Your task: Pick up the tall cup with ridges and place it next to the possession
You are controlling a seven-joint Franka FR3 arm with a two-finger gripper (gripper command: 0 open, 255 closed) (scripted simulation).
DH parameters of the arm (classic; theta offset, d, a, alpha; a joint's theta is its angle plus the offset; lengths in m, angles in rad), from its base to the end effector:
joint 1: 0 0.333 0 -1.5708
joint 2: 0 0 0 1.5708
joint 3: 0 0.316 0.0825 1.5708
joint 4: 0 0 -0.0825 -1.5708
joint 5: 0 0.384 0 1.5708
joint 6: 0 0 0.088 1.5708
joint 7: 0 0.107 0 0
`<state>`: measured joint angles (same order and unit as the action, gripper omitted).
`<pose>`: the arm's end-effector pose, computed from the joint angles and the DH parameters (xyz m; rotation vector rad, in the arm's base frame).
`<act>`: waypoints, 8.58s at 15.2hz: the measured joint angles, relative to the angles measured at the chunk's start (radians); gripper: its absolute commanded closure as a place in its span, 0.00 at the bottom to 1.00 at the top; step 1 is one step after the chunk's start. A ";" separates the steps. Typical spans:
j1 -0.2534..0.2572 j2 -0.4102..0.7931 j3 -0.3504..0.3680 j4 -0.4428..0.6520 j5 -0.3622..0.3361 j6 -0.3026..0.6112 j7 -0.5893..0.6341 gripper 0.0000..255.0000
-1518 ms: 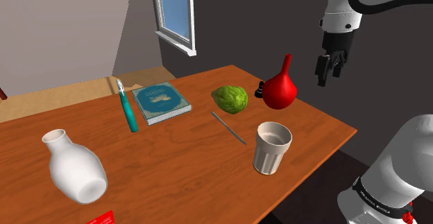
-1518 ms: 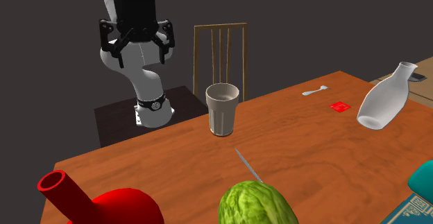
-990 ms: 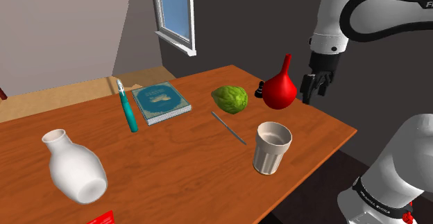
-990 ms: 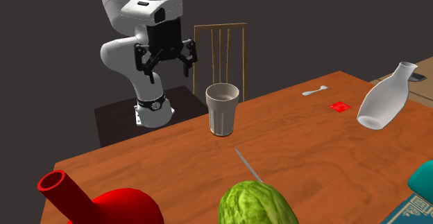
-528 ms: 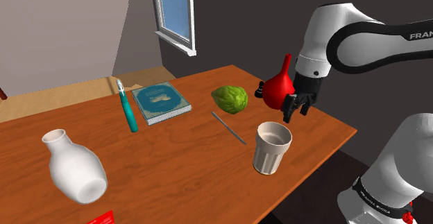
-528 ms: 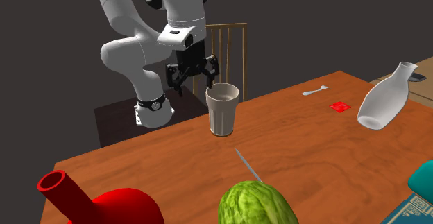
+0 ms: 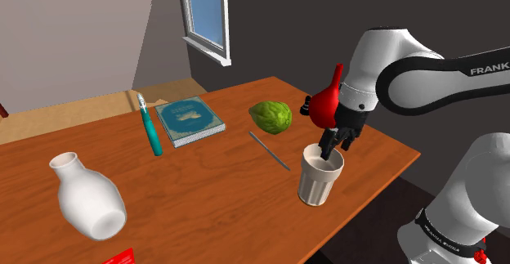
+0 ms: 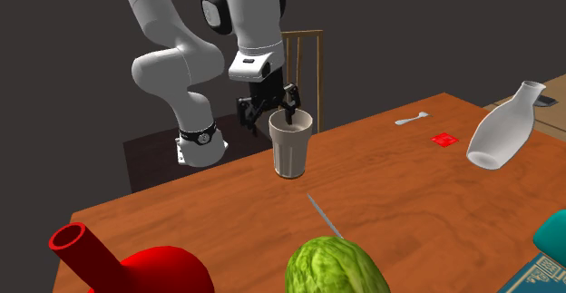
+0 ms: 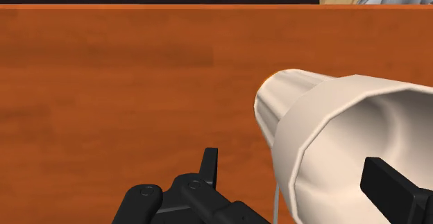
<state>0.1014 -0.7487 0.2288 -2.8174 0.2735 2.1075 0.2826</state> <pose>0.2983 0.1070 0.4008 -3.0447 0.2234 -0.0186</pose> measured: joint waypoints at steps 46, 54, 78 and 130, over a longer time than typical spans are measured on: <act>-0.004 -0.020 -0.061 0.254 -0.062 -0.308 0.040 1.00; -0.006 -0.025 -0.076 0.370 -0.078 -0.414 0.050 1.00; 0.015 0.227 0.118 0.652 -0.031 -0.384 0.250 1.00; 0.440 1.535 0.334 1.705 -0.648 -0.222 0.905 0.00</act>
<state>0.5412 0.7862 0.5628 -1.1124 -0.3743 1.8851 1.1871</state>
